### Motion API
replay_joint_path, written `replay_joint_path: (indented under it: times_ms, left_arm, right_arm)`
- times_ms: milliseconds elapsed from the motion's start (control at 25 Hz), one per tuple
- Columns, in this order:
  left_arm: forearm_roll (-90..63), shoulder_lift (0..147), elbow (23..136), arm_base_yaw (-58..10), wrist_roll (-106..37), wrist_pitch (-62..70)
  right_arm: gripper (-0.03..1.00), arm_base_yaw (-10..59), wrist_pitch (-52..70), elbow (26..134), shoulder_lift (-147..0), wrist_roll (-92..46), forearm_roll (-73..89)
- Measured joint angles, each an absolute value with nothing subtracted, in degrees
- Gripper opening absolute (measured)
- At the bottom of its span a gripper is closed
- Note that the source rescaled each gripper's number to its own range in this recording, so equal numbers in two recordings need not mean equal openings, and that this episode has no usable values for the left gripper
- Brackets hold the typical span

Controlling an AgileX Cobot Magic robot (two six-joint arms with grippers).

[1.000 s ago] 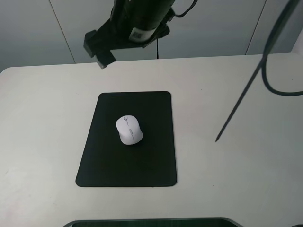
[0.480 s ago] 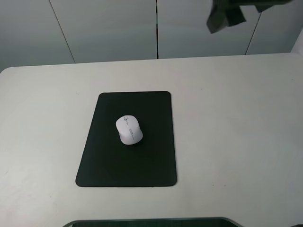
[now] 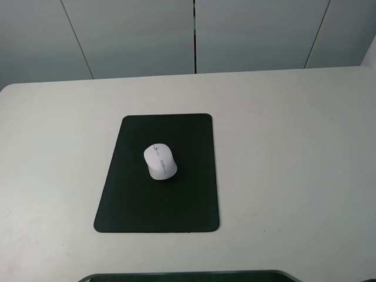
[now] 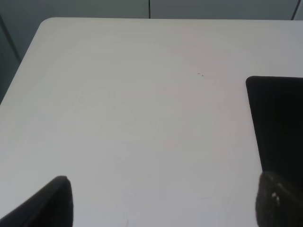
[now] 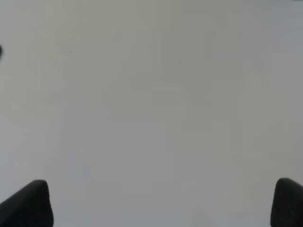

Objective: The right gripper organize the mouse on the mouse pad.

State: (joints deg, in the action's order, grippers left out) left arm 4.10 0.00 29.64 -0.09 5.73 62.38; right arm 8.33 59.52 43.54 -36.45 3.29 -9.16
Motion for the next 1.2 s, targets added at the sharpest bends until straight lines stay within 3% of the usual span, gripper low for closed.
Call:
replay_joint_path:
  times_ms: [600, 1200]
  left_arm:
    - [4.10, 0.00, 29.64, -0.09, 5.73, 62.38]
    - [4.10, 0.00, 29.64, -0.09, 5.73, 62.38]
  right_arm:
    - [0.99, 0.93, 65.01, 34.26, -6.26, 3.23, -4.50]
    - [0.99, -0.73, 63.12, 29.45, 0.01, 0.72, -1.80]
